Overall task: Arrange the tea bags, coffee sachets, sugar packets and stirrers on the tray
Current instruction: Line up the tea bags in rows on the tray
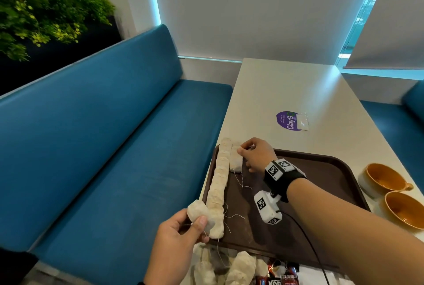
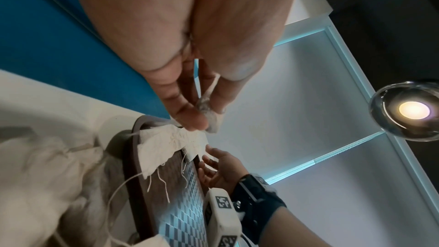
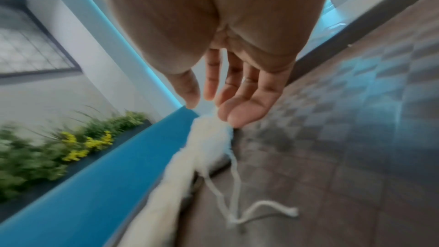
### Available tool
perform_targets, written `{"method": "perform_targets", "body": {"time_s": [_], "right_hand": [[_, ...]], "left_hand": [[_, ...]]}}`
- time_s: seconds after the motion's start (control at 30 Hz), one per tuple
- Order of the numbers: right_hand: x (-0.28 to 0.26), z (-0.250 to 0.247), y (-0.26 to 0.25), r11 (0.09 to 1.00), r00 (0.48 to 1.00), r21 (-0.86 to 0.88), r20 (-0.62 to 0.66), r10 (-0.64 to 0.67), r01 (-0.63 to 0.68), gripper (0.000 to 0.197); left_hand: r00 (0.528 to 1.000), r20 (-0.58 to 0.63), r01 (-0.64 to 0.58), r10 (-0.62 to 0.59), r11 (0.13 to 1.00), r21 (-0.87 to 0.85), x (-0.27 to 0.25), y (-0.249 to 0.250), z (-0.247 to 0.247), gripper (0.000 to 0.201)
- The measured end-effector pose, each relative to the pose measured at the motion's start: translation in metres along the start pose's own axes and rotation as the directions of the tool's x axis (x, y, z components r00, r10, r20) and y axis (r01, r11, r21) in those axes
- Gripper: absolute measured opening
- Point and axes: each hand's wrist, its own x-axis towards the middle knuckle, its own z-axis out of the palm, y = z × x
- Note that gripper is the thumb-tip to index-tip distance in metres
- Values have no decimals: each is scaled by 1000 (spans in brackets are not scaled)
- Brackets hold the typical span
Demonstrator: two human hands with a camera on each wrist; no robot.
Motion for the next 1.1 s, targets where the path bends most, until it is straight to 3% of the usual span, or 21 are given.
{"method": "perform_targets", "body": {"time_s": [0.13,0.33,0.4,0.57,0.73,0.83,1.0,1.1], "right_hand": [[-42,-12,-20,991,989,27,63,-136,135,3],[-143,-32,-43,945,906,226,300,-299,237,9],[-167,-36,-41,939,897,259,321,-304,226,12],[-196,-42,-24,927,882,279,330,-337,250,16],[-196,-49,-12,922,904,304,277,-326,239,10],[-178,-53,-4,933,936,296,220,-276,205,9],[-119,-46,16,975,987,213,136,-89,58,13],[-90,-35,17,991,991,133,130,-17,-1,16]], "left_hand": [[999,20,-38,38,999,9,-3,7,1,33],[989,82,-128,124,991,47,-12,15,7,19],[986,93,-139,137,990,16,-14,17,11,13],[982,138,-130,130,991,-5,-23,26,19,22],[980,121,-159,156,987,20,-24,31,25,17],[970,82,-241,231,957,160,-14,29,22,9],[914,144,-395,379,751,528,9,25,11,4],[898,235,-436,372,684,585,19,20,12,7]]}}
